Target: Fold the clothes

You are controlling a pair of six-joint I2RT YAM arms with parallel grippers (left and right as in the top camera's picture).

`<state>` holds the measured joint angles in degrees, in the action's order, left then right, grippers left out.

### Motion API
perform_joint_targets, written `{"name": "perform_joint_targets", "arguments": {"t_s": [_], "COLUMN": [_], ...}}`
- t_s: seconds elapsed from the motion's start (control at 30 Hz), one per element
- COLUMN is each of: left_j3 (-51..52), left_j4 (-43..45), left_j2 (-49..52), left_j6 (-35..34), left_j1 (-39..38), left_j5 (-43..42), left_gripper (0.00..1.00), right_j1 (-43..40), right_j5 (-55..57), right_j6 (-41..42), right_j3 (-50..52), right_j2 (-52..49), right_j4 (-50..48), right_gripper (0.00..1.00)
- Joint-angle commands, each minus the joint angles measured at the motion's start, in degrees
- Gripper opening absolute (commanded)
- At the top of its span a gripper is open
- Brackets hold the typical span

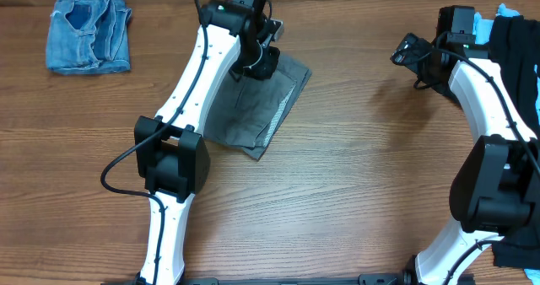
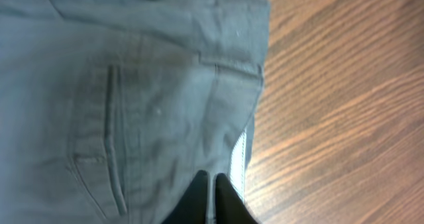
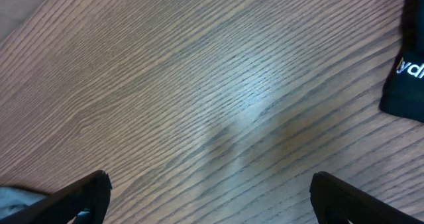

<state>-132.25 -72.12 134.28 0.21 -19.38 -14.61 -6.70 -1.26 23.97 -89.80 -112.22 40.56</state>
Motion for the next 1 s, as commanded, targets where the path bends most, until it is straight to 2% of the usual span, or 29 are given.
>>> {"name": "perform_joint_targets", "arguments": {"t_s": [0.0, 0.2, 0.33, 0.6, 0.97], "left_j3": [0.81, 5.70, 11.28, 20.00, 31.78], "left_j4": [1.64, 6.08, 13.05, 26.71, 39.93], "left_j2": [-0.52, -0.50, -0.50, -0.46, -0.39], "left_j6": [0.92, 0.09, -1.09, -1.03, -1.05], "left_j1": [0.92, 0.39, 0.20, -0.07, -0.63], "left_j5": [-1.95, -1.97, -2.32, -12.37, -13.79], "left_gripper": [0.04, 0.04, 0.04, 0.04, 0.04], "right_j1": [0.24, 0.24, 0.24, 0.24, 0.24], "right_j5": [-0.13, -0.15, -0.15, -0.13, -0.13], "right_j6": [0.09, 0.09, 0.11, 0.11, 0.11], "right_j3": [-1.18, -1.18, -1.18, -1.18, -1.18], "right_j2": [1.53, 1.53, 1.53, 1.53, 1.53], "right_j4": [-0.20, -0.20, -0.20, -0.20, -0.20], "right_gripper": [1.00, 1.00, 1.00, 1.00, 1.00]}}
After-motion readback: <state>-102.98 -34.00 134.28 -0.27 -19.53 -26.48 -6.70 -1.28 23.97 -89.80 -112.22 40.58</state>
